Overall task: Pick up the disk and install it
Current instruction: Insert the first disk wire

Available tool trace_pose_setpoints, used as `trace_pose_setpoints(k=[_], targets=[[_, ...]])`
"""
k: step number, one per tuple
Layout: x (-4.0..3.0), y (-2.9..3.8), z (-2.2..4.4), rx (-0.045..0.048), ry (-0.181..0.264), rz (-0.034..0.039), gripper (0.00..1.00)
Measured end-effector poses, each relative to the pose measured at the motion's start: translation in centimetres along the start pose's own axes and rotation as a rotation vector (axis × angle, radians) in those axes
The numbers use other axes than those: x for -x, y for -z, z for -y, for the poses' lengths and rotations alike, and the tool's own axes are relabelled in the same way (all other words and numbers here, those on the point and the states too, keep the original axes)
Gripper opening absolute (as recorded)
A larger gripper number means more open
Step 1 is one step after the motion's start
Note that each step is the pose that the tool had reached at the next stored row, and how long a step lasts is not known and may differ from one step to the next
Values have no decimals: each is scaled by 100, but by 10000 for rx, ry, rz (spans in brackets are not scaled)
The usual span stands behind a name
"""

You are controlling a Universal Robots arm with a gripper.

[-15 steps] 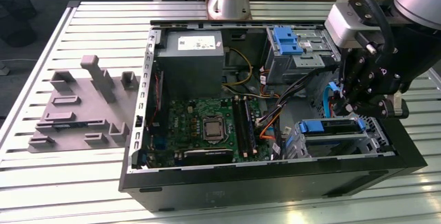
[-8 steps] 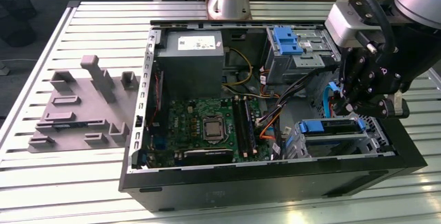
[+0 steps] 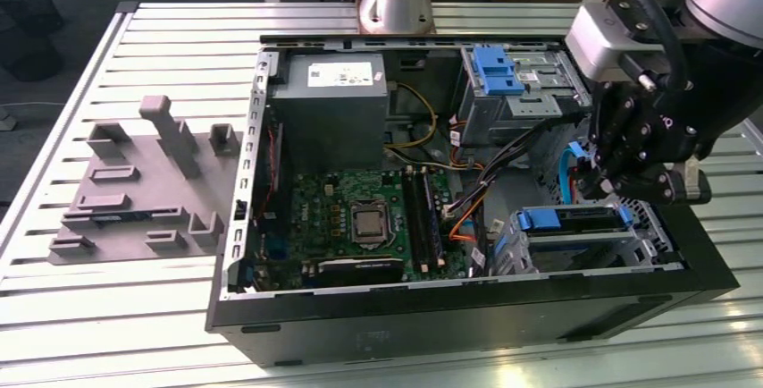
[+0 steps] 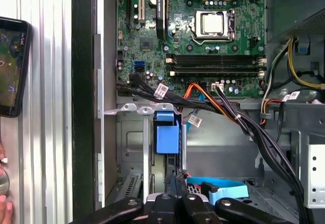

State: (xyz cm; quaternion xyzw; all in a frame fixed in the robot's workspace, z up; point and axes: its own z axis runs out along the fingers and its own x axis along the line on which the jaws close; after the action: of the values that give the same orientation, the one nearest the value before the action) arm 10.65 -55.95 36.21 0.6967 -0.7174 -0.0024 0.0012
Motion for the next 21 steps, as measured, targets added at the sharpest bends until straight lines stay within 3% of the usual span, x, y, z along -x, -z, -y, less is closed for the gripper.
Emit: trace_pose_setpoints(k=[9, 15, 16, 18, 19, 21], targets=[[129, -7, 137, 0, 0, 9, 11], [172, -8, 158, 0, 0, 10, 11], [180, -8, 163, 0, 0, 10, 17], [193, -10, 172, 0, 0, 13, 17], [200, -12, 177, 1, 0, 14, 24], [206, -20, 180, 0, -1, 28, 24]])
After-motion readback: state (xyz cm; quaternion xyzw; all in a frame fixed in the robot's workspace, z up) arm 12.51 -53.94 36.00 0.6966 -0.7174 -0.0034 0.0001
